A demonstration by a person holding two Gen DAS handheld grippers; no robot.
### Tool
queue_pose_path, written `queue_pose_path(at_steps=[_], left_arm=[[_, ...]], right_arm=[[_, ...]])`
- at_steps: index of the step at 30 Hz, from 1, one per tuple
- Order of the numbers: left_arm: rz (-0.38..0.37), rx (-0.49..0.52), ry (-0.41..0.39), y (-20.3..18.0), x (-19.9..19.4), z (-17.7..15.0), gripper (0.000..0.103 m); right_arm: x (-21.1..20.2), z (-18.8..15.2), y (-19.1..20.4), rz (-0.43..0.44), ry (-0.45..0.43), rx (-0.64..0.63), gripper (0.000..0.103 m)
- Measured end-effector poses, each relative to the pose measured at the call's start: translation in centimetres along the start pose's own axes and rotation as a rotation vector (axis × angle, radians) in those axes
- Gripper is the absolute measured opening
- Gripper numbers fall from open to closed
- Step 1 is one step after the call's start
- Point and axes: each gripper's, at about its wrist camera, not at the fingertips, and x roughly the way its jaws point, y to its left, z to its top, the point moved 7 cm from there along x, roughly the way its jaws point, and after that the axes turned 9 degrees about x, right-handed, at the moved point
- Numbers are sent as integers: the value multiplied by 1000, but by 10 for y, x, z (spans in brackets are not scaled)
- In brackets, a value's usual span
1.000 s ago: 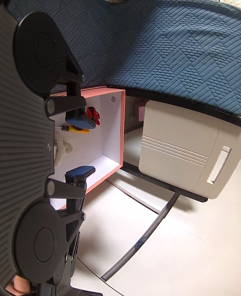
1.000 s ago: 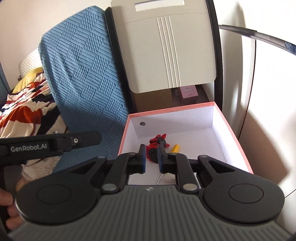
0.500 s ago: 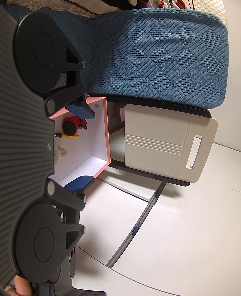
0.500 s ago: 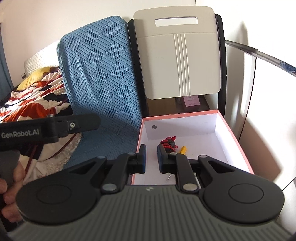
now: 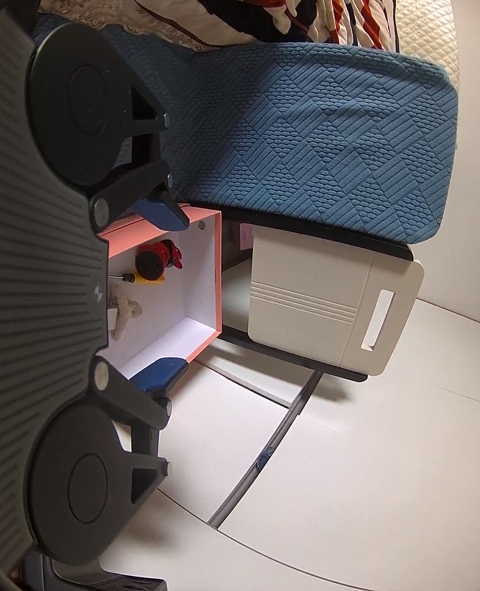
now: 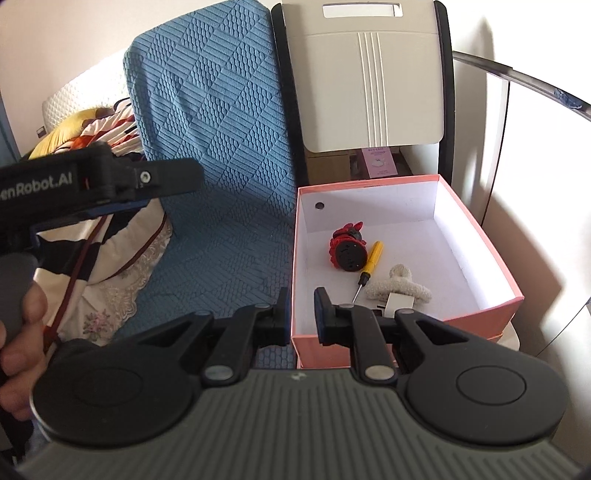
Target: Organize rigid objects
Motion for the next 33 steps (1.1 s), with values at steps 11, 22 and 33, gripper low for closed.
queue_pose_path(at_steps=[11,22,33], left_arm=[[13,-7,23,12,-16,-18,91],[25,-66,64,20,-9,-26,103],[76,-21,80,15,-5,-27,103]], right_arm=[[1,-16,2,-33,24,17,17],[1,-12,-9,-95,-7,25,93],[1,-16,-14,-111,2,33,93]])
